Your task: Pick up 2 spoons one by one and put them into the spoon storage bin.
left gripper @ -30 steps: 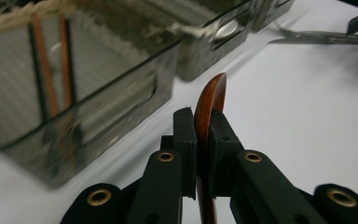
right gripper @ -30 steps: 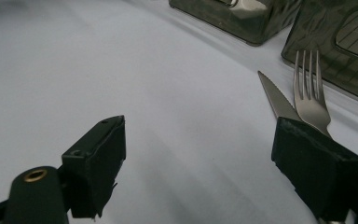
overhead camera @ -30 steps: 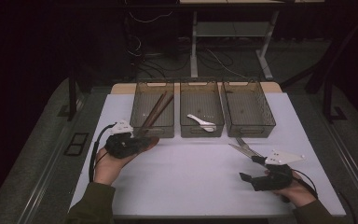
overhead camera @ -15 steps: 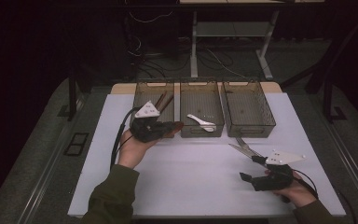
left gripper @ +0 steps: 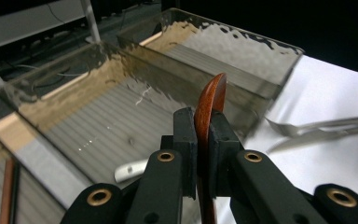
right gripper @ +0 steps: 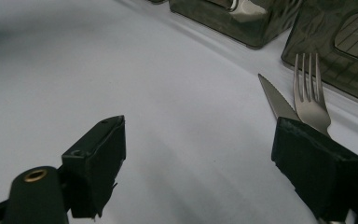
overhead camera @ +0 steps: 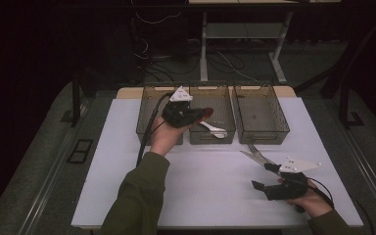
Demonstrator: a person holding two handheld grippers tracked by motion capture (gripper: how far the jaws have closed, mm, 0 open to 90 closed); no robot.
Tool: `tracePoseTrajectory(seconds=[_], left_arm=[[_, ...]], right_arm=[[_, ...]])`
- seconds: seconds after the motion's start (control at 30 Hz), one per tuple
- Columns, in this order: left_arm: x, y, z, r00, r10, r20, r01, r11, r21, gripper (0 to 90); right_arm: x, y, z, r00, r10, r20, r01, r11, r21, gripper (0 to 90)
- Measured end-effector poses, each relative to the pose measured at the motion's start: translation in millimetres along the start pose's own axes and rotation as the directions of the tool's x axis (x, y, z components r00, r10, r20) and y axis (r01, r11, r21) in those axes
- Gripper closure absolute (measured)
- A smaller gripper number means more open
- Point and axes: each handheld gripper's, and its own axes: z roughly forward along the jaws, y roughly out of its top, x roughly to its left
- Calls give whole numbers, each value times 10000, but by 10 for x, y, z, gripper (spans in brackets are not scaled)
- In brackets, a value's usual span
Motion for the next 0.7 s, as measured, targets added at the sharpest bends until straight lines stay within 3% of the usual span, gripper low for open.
tracePoseTrajectory(seconds=[0.43, 0.7], left_arm=[[120, 314, 529, 10000, -47, -45, 47, 10000, -80, 834], [153, 370, 788, 9995, -287, -96, 285, 9994, -200, 833]], right_arm=[[-6, -4, -9, 10000, 56, -25, -56, 10000, -34, 174], [-8, -10, -21, 10000, 32, -87, -33, 10000, -84, 174]])
